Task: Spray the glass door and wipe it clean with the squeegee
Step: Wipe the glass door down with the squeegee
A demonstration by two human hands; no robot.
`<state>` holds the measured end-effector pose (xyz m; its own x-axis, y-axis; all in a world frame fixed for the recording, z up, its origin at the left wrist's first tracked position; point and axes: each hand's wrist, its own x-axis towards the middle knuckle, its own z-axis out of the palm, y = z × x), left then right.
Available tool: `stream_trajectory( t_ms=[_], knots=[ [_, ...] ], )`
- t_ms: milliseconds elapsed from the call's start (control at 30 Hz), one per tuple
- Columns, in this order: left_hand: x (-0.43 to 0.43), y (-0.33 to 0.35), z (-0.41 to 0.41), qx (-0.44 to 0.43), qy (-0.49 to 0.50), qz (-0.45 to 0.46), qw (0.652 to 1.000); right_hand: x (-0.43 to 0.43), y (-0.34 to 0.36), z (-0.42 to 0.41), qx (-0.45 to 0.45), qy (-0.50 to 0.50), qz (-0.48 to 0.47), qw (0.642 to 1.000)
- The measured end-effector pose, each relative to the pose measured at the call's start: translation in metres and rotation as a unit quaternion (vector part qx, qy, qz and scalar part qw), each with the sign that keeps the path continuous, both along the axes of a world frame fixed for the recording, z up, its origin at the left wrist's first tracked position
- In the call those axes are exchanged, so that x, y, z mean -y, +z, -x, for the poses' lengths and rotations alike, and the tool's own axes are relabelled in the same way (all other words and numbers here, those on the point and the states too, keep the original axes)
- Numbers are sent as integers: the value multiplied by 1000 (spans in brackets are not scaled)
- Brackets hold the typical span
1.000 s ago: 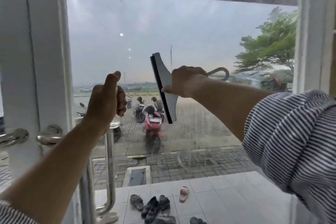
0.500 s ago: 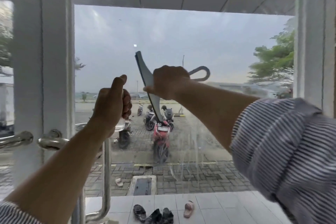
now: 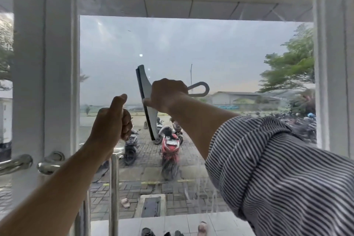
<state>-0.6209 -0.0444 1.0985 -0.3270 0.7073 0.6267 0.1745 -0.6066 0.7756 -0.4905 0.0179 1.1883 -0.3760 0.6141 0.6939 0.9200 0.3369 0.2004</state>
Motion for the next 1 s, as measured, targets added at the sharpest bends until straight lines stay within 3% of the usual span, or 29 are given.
stream_trajectory(
  t_ms=[367, 600, 767, 900, 1000],
  knots=[
    [-43, 8, -118, 4, -89, -2, 996, -4, 50, -194, -42, -141, -12, 989],
    [-57, 16, -206, -20, -134, -14, 991, -28, 32, -344, -194, -164, 69, 965],
    [-59, 16, -238, -59, -132, -24, 989, -55, 5, -379, -312, -85, 119, 939],
    [-56, 17, -240, -78, -127, -27, 988, -48, 10, -372, -303, -65, 93, 946],
    [-56, 21, -236, -72, -128, -25, 989, -42, 16, -350, -231, -52, 47, 970]
  ],
)
